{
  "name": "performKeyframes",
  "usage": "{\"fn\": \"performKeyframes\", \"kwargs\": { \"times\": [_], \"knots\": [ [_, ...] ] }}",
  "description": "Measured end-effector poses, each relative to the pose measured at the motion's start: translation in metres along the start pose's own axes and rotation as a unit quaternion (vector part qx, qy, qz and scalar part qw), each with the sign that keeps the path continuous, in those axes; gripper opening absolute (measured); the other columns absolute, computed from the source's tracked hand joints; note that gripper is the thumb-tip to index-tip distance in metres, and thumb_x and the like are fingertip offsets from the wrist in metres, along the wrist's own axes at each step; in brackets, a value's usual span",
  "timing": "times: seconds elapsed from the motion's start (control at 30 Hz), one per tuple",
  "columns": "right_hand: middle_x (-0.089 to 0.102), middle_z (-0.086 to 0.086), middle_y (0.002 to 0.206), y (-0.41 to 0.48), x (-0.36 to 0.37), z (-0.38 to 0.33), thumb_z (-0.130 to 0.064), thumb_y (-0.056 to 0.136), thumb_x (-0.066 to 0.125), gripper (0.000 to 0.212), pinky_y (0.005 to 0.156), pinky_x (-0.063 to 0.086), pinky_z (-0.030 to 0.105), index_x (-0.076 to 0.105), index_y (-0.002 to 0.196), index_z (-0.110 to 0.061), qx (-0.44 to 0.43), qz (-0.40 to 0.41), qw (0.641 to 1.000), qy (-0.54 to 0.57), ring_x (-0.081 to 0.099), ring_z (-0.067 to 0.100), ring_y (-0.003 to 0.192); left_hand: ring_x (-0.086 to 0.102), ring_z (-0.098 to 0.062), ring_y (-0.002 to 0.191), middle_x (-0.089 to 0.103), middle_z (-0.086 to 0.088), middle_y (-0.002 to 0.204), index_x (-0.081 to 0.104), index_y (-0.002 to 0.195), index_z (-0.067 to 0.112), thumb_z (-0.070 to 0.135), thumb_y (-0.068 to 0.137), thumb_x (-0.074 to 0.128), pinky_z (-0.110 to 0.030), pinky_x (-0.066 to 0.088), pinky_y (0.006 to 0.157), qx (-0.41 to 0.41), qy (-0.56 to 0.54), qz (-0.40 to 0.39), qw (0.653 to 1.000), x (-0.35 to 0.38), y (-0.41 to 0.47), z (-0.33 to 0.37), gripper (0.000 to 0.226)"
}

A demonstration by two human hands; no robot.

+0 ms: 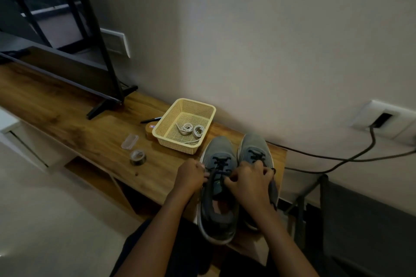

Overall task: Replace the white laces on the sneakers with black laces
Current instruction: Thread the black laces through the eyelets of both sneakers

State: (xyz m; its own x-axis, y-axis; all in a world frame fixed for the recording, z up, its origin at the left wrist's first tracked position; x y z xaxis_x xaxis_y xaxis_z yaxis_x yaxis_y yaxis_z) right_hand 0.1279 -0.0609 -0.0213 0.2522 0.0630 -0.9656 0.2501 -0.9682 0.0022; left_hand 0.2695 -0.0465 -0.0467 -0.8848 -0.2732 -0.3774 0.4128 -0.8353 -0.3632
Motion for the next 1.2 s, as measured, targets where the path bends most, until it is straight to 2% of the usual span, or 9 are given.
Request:
{"fn": "performKeyframes", "kwargs": {
  "times": [0.07,0.17,0.3,0.37,0.5,0.73,0.87,0.97,1.2],
  "knots": [
    [0.057,-0.005,0.101,0.002,0.0,-0.001,-0.038,0.088,0.054,0.026,0.095,0.022,0.04,0.071,0.083,-0.019,0.002,0.004,1.0,-0.003,0.036,0.022,0.106,0.066,-0.017,0.066,0.064,-0.007,0.074,0.047,0.105,0.003,0.011,0.102,0.034,-0.018,0.042,0.041,-0.027,-0.06,0.015,0.998,-0.003,-0.003,0.002,0.016],
    [0.057,-0.006,0.099,0.003,-0.002,0.0,-0.039,0.089,0.055,0.026,0.095,0.021,0.04,0.072,0.083,-0.02,0.006,0.008,1.0,0.002,0.037,0.022,0.107,0.064,-0.017,0.061,0.065,-0.006,0.072,0.041,0.103,0.009,0.015,0.102,0.03,-0.025,0.046,0.047,-0.031,-0.097,0.071,0.992,-0.012,-0.005,0.002,0.012],
    [0.051,-0.006,0.095,0.002,0.0,0.004,-0.039,0.089,0.053,0.028,0.091,0.02,0.037,0.071,0.083,-0.019,0.009,0.015,1.0,0.025,0.037,0.023,0.106,0.059,-0.022,0.098,0.063,0.001,0.101,0.053,0.102,0.018,0.02,0.097,0.047,-0.033,0.046,0.078,0.085,0.05,0.174,0.98,-0.022,-0.004,0.004,0.008],
    [0.045,-0.007,0.1,0.001,0.003,0.005,-0.046,0.086,0.055,0.03,0.093,0.02,0.038,0.069,0.086,-0.02,0.007,0.021,1.0,0.018,0.035,0.022,0.108,0.045,-0.019,0.117,0.057,0.008,0.115,0.059,0.107,0.027,0.02,0.092,0.056,-0.034,0.038,0.091,0.141,0.137,0.152,0.969,-0.021,-0.003,0.005,0.017],
    [0.045,-0.005,0.117,0.0,0.007,0.004,-0.047,0.082,0.061,0.029,0.096,0.018,0.039,0.068,0.089,-0.02,-0.004,0.048,0.999,-0.006,0.03,0.023,0.112,0.02,-0.02,0.134,0.04,0.011,0.14,0.067,0.101,0.04,0.033,0.087,0.064,-0.041,0.022,0.106,0.144,0.312,0.067,0.937,-0.011,-0.007,0.005,0.016],
    [0.046,-0.005,0.135,0.002,0.007,0.002,-0.043,0.082,0.063,0.028,0.099,0.015,0.043,0.072,0.092,-0.019,0.0,0.064,0.997,-0.034,0.025,0.03,0.128,0.027,-0.017,0.13,0.046,0.013,0.133,0.069,0.093,0.034,0.035,0.09,0.06,-0.041,0.021,0.103,0.119,0.297,0.12,0.94,-0.014,-0.008,0.009,0.009],
    [0.045,-0.004,0.138,0.002,0.006,0.003,-0.041,0.082,0.063,0.027,0.101,0.012,0.045,0.073,0.093,-0.018,0.0,0.07,0.997,-0.035,0.022,0.031,0.131,0.032,-0.025,0.127,0.044,0.006,0.134,0.064,0.09,0.029,0.031,0.094,0.054,-0.045,0.021,0.103,0.02,0.177,0.213,0.961,-0.028,-0.007,0.007,0.011],
    [0.044,-0.004,0.14,0.002,0.006,0.002,-0.041,0.082,0.063,0.027,0.102,0.009,0.044,0.073,0.091,-0.017,0.004,0.07,0.997,-0.033,0.019,0.032,0.134,0.031,-0.026,0.128,0.044,0.005,0.136,0.064,0.098,0.026,0.029,0.094,0.055,-0.048,0.017,0.105,-0.014,0.133,0.27,0.954,-0.034,-0.007,0.005,0.011],
    [0.043,-0.006,0.142,0.003,0.006,0.0,-0.039,0.083,0.062,0.023,0.101,0.004,0.042,0.074,0.088,-0.02,-0.012,0.071,0.997,-0.017,0.016,0.029,0.137,0.02,-0.02,0.134,0.04,0.013,0.14,0.068,0.1,0.04,0.032,0.086,0.065,-0.045,0.019,0.104,0.103,0.246,0.16,0.95,-0.022,-0.006,0.008,0.017]
  ]
}}
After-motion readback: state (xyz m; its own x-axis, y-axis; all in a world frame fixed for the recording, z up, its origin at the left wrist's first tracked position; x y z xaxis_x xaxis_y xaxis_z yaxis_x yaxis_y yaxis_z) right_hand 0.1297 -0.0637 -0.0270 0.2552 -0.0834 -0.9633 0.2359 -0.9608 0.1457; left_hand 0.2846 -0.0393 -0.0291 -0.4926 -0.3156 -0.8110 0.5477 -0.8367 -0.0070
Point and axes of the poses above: each hand's wrist, its own y-axis towards the middle knuckle, its own x-axis out of the palm, z = x × y, the point moved 3 cm from there along y, towards the middle knuckle
